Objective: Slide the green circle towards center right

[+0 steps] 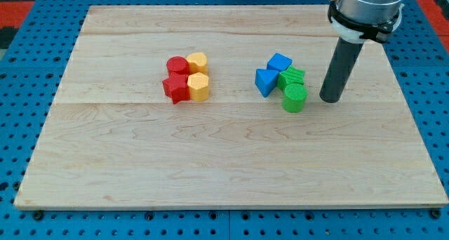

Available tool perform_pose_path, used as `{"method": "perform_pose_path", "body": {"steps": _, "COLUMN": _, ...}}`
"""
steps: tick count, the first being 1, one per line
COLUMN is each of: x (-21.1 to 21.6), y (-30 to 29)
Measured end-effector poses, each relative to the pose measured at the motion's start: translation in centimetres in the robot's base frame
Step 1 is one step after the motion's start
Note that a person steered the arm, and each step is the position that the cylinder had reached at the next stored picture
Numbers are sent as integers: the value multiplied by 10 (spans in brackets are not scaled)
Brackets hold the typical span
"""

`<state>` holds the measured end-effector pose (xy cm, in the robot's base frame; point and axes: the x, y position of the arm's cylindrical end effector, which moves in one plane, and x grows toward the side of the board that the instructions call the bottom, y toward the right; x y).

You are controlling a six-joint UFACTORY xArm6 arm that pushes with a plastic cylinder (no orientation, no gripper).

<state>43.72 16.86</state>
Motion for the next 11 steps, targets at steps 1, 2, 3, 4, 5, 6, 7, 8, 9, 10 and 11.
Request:
{"method": "perform_pose_path", "body": {"steps": 1, "x": 0, "y": 0}}
{"method": "perform_pose_path", "body": {"steps": 2, "x": 16, "y": -6}}
{"method": "perform_pose_path", "body": {"steps": 3, "x": 46, "y": -13}}
{"method": "perform_pose_path", "body": {"steps": 4, "x": 62, "y": -59}}
{"method": "perform_pose_path", "body": {"steps": 5, "x": 62, "y": -92}}
{"method": "perform_pose_path", "body": {"steps": 6, "x": 28, "y": -112}}
{"method": "perform_pose_path", "body": {"steps": 7, "x": 9, "y": -71}}
{"method": "perform_pose_path", "body": {"steps": 8, "x": 17, "y": 1}}
{"method": "perform_pose_path", "body": {"steps": 9, "x": 18, "y": 25}}
{"method": "perform_pose_path", "body": {"steps": 10, "x": 37, "y": 47}}
{"method": "perform_pose_path", "body": {"steps": 11, "x": 32, "y": 55}}
